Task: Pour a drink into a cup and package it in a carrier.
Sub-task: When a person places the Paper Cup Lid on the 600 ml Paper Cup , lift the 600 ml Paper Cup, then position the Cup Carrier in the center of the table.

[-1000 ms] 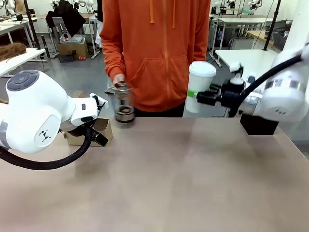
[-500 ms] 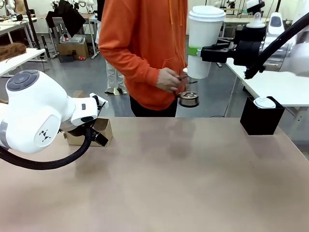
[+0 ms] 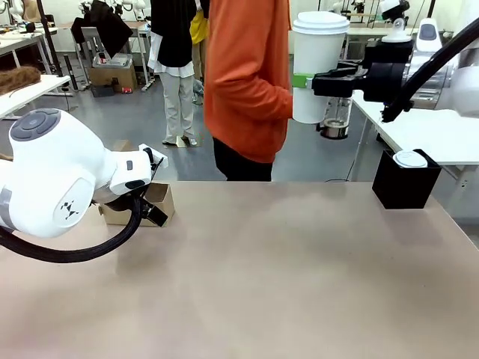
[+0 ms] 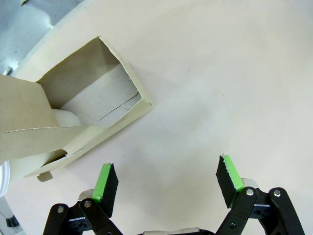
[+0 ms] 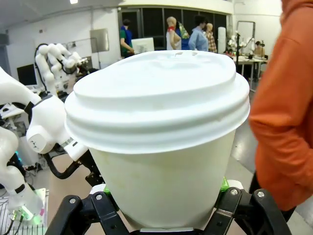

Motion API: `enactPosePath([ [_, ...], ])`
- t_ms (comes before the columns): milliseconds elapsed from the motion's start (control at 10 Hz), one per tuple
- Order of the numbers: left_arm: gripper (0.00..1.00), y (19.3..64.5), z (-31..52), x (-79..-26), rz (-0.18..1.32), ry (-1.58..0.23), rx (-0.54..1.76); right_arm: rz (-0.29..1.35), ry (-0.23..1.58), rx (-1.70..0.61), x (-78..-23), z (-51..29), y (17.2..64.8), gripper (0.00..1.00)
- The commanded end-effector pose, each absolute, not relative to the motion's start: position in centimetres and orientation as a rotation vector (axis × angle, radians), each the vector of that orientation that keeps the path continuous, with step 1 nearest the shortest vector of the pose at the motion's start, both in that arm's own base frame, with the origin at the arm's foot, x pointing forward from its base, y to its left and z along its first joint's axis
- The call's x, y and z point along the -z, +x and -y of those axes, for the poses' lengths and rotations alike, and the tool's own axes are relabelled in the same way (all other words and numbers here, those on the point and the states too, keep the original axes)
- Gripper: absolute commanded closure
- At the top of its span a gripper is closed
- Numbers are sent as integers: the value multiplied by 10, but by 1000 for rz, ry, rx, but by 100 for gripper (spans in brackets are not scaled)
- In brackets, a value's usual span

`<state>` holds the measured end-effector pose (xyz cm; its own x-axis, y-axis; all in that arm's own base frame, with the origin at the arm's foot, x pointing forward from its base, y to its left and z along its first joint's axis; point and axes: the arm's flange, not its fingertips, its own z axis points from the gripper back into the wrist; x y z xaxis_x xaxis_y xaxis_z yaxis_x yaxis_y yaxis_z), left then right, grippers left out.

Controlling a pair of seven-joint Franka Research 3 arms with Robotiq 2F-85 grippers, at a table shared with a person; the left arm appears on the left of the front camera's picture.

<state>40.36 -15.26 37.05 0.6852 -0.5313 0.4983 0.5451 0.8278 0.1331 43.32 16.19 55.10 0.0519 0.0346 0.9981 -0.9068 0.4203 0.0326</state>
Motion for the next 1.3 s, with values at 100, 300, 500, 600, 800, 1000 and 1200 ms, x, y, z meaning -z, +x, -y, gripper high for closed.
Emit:
enactPosePath([
  [100,0,403,152,-371,550,-29,601,1329,880,-889,-554,-164,431,19],
  [300,0,403,152,-371,550,-29,601,1329,880,-889,-554,-164,431,19],
  [500,0,403,152,-371,550,-29,601,1329,880,-889,-554,-164,431,19],
  [600,0,404,153,-370,550,-26,603,1329,880,-889,-554,-164,431,19],
  [800,0,401,149,-411,532,-50,576,1329,880,-889,-554,-164,431,19],
  [1000,0,401,148,-460,511,-80,538,1329,880,-889,-554,-164,431,19],
  [1200,0,404,142,-513,487,-84,448,1329,880,-889,-554,-164,431,19],
])
